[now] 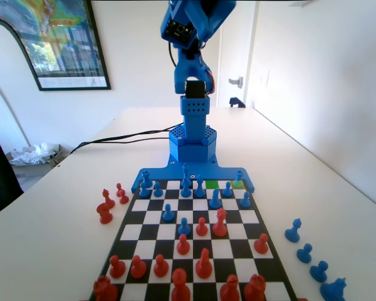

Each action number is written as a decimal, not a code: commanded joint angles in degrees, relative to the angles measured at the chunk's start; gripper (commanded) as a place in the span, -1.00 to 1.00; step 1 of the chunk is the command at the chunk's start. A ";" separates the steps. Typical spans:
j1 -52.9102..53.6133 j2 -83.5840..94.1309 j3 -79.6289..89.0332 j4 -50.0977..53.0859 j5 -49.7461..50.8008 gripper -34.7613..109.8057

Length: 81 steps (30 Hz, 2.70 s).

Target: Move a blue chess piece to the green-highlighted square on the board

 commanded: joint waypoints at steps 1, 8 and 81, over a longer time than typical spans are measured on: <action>-2.02 -4.57 -5.80 3.25 -4.83 -0.49; -4.48 -12.74 -4.75 0.97 -13.10 -0.47; -30.67 -27.51 45.53 -51.94 -0.97 -0.34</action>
